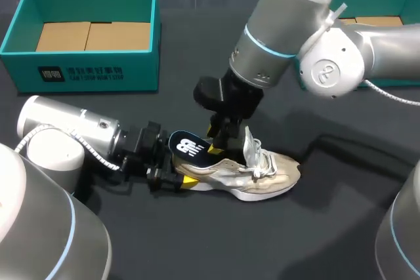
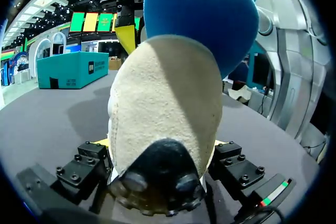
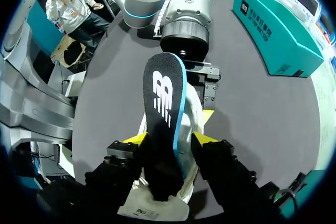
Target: Take the shoe out of the shoebox, open the shoe tongue, remove and reinsert the insole, then place the shoe into the shoebox
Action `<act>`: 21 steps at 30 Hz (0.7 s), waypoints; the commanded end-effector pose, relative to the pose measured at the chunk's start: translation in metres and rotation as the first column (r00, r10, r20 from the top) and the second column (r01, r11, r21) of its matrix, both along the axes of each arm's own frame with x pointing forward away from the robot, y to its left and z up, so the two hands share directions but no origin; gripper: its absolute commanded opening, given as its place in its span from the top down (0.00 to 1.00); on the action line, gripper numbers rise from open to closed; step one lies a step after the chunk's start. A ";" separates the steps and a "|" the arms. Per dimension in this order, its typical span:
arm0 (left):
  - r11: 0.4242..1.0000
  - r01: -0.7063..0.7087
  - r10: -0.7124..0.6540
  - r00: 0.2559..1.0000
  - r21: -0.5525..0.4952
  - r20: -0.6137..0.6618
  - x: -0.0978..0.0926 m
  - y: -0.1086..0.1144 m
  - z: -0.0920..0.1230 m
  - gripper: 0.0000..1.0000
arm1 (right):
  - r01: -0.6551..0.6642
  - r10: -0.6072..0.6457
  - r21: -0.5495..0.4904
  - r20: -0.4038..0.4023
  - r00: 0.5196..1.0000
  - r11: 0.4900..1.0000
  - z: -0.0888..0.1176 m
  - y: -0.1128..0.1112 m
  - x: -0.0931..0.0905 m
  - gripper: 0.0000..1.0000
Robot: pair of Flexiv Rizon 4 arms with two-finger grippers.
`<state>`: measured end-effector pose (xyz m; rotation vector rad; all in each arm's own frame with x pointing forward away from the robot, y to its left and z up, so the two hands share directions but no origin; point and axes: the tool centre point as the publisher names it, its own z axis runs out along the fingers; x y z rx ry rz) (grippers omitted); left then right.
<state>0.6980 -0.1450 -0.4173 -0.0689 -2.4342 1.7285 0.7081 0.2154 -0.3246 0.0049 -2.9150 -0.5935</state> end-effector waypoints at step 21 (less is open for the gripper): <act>1.000 0.000 0.000 1.000 0.001 0.000 0.000 0.000 -0.002 1.00 | 0.051 -0.051 -0.006 -0.190 0.980 0.999 0.005 0.013 -0.004 0.00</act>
